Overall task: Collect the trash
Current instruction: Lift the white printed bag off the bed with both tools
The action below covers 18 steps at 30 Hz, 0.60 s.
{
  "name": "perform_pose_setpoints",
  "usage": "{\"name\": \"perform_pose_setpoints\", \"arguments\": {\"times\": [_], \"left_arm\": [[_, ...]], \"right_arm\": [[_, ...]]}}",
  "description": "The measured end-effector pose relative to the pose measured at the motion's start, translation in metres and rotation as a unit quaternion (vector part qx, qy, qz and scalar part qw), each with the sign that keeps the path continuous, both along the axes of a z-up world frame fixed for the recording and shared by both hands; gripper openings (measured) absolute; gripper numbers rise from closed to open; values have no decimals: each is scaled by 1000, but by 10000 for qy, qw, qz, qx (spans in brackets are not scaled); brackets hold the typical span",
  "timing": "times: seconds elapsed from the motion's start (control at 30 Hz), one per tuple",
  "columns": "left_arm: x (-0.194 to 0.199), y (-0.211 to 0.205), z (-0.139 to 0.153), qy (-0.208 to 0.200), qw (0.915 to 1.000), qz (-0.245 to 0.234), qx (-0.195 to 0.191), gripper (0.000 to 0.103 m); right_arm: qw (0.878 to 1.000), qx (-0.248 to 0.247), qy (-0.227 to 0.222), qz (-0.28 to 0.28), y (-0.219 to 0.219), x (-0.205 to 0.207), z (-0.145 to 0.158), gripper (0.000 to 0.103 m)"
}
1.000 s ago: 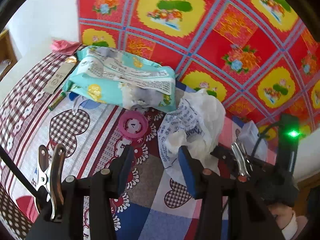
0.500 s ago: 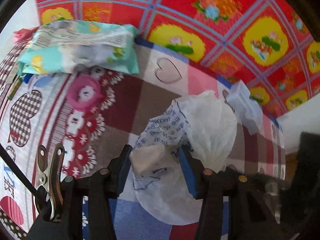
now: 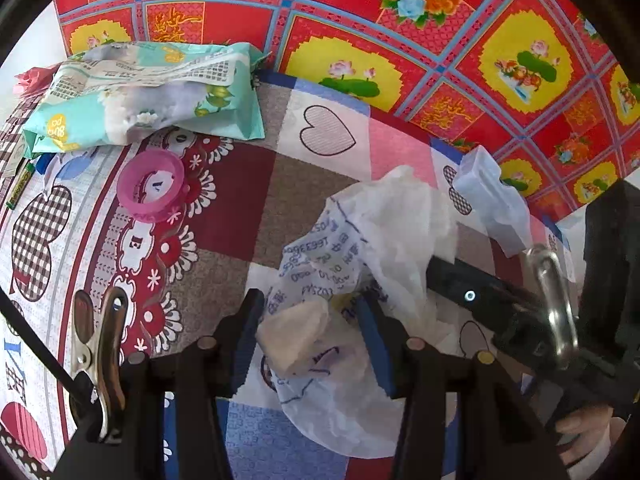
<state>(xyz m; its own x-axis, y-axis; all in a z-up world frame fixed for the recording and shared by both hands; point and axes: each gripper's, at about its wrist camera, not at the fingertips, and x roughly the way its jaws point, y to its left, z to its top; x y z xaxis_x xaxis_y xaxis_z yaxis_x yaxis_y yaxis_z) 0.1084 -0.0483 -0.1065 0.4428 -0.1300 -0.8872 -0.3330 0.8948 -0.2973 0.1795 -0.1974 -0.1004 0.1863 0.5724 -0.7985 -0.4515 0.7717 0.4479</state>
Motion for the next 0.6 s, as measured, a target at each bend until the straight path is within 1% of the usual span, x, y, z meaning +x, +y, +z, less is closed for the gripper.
{"name": "perform_pose_setpoints", "arguments": {"times": [0.1, 0.13, 0.17, 0.23, 0.27, 0.33, 0.37, 0.4, 0.43, 0.6], "left_arm": [[0, 1, 0, -46, 9999, -30, -160, 49], [0, 1, 0, -58, 9998, -46, -207, 47], [1, 0, -1, -57, 9996, -88, -278, 41], [3, -4, -1, -43, 9990, -203, -397, 31], [4, -7, -2, -30, 9986, -269, -453, 26], [5, -14, -1, -34, 9978, -423, -502, 21], [5, -17, 0, -53, 9975, -498, -488, 19], [6, -21, 2, -73, 9972, -573, -480, 17], [6, -25, 4, -97, 9966, -664, -479, 16], [9, -46, 14, -165, 9929, -1081, -461, 15]], "right_arm": [[9998, -80, -156, 57, 3, -5, 0, 40], [9998, -98, -163, 86, 4, -7, 0, 40], [9997, -119, -182, 112, 4, -9, 0, 40], [9996, -165, -183, 166, 4, -12, -1, 29], [9996, -152, -180, 184, 3, -14, -2, 27], [9996, -129, -205, 155, -1, -19, -1, 18], [9996, -107, -211, 127, -3, -21, 0, 15], [9997, -88, -219, 85, -7, -23, 1, 10], [9997, -69, -221, 36, -10, -24, 3, 8], [9991, 128, -176, -355, -40, -34, 9, 6]]}}
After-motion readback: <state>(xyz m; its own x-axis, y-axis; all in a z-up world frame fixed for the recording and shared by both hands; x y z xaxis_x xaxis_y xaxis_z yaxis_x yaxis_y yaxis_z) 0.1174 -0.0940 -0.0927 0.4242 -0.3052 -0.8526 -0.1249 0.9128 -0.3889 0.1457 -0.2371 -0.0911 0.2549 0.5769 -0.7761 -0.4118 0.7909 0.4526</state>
